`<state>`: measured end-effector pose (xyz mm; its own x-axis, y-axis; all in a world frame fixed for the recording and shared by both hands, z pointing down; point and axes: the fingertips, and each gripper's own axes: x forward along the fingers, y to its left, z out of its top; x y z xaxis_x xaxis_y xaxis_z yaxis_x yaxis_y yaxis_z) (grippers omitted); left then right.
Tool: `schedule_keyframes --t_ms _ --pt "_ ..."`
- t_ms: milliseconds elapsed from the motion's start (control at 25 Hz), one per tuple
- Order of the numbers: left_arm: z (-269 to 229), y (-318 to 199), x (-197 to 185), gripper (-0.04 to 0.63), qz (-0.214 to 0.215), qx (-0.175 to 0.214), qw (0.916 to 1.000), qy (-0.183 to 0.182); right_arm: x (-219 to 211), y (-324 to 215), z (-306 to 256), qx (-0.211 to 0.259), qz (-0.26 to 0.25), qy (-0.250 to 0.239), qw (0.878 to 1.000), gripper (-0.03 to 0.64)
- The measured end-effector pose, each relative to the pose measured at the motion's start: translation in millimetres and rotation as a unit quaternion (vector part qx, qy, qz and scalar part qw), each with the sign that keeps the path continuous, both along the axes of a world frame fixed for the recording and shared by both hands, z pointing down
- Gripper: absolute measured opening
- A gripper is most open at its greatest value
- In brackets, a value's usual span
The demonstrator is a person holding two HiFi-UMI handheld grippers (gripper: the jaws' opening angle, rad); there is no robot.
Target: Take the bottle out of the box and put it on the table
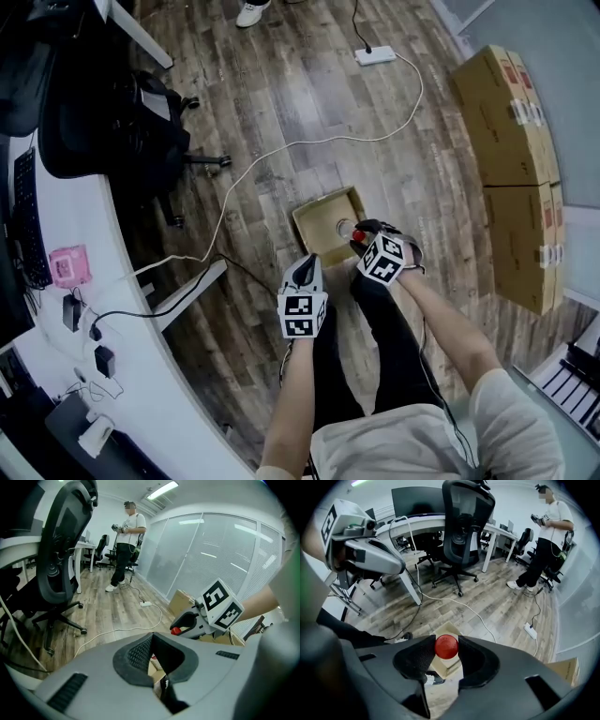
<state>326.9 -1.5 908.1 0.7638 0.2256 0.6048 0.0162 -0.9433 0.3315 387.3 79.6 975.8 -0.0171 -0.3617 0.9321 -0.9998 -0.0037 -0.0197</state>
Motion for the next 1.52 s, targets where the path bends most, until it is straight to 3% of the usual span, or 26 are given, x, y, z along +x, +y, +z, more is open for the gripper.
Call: schedule_keyframes --t_ms 280,440,840,1240,1520 --pt "-78.9 -15.2 -1.4 0.012 -0.008 0.018 0.9994 0.027 -13.6 -24.0 -101.8 0.021 -0.061 0.001 0.998 0.179" --pt "-125.8 -16.4 -6.6 0.012 -0.006 0.025 0.9986 0.046 -28.2 -36.8 -159.1 0.026 -0.115 0.000 0.993 0.179" --pt "-216.2 -7.6 -22.5 0.012 -0.013 0.042 0.9964 0.073 -46.3 -58.9 -287.9 0.057 -0.190 0.010 0.980 0.179" --pt "-277.2 -36.6 -49.2 0.012 -0.041 0.069 0.9925 0.092 -70.2 -102.2 -378.0 0.092 -0.239 0.017 0.966 0.179" --pt "-300.9 -72.6 -89.1 0.012 -0.086 0.080 0.9884 0.097 -107.7 -152.1 -417.5 0.113 -0.288 0.020 0.951 0.179"
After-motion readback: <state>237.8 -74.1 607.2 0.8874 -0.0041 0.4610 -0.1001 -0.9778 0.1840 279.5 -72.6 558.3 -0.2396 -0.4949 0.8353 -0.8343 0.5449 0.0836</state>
